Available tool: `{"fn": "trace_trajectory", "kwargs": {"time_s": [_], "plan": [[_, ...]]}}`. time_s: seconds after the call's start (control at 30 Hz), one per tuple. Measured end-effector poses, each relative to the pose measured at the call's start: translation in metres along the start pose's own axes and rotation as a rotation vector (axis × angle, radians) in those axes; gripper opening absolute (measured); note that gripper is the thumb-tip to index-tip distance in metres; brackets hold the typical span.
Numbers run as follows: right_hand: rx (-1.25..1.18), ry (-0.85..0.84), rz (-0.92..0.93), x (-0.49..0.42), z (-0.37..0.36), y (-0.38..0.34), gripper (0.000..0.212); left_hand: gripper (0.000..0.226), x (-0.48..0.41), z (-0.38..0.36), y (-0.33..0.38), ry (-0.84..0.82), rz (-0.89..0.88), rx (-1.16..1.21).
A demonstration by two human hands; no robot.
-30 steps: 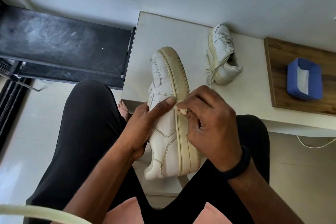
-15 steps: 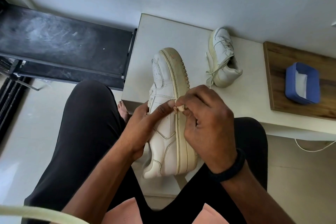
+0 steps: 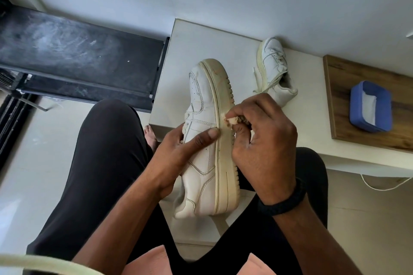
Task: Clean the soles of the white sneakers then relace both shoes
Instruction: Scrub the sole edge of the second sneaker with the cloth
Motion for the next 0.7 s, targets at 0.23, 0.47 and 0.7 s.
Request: {"fn": "trace_trajectory", "kwargs": {"time_s": [0.23, 0.47, 0.7], "plan": [[-0.013, -0.130, 0.083, 0.015, -0.009, -0.015, 0.021, 0.058, 0.000, -0.004, 0.003, -0.021, -0.081, -0.088], [0.035, -0.012, -0.012, -0.007, 0.003, 0.007, 0.028, 0.064, -0.001, -0.007, 0.004, -0.031, -0.074, -0.099], [-0.005, -0.047, 0.051, -0.003, 0.002, -0.002, 0.025, 0.064, -0.001, -0.003, 0.006, -0.019, -0.079, -0.124]]}}
Point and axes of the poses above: each hand's wrist, its own x-axis away from the middle knuckle, its own z-axis out of the back of the hand, y = z × x, the point moved 8 cm from there along -x, towards the middle knuckle, and after that the axes turned 5 degrees about y, right-handed, at the moved point
